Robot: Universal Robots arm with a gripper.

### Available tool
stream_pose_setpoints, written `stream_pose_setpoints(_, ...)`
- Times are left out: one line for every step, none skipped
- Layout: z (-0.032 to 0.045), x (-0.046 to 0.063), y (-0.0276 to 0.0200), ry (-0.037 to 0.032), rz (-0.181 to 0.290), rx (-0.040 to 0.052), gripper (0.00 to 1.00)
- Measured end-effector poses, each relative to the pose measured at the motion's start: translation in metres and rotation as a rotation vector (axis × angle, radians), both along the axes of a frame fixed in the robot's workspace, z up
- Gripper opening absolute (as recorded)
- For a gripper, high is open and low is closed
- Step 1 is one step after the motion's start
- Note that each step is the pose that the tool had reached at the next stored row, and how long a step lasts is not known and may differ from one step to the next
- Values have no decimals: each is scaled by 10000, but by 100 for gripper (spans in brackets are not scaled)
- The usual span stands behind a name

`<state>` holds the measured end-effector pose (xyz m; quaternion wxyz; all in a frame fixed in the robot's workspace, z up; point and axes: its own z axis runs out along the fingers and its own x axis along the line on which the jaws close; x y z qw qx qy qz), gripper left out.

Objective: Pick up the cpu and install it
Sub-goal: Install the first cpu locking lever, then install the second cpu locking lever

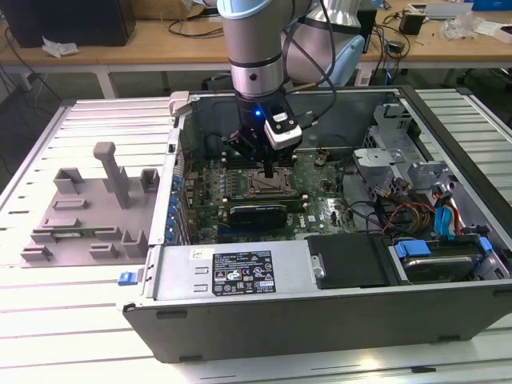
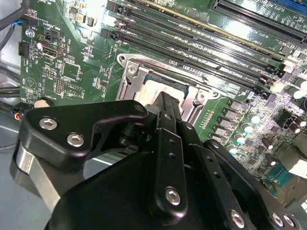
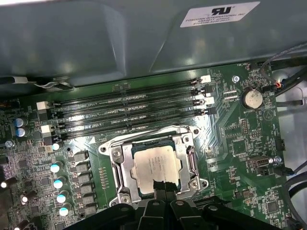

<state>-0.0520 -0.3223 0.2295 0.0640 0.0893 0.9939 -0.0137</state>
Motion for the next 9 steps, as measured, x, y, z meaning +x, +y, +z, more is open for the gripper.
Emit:
stream_pose_setpoints(0, 0, 0, 0, -1, 0, 11)
stream_pose_setpoints(0, 0, 0, 0, 0, 0, 11)
stream_pose_setpoints(0, 0, 0, 1, 0, 0, 11)
stream_pose_setpoints(0, 0, 0, 1, 0, 0, 11)
stream_pose_setpoints(0, 0, 0, 1, 0, 0, 11)
stream_pose_setpoints(0, 1, 0, 1, 0, -1, 11)
stream_pose_setpoints(0, 1, 0, 1, 0, 0, 11)
stream_pose_setpoints(0, 1, 0, 1, 0, 0, 11)
stream_pose_setpoints(0, 1, 0, 1, 0, 0, 11)
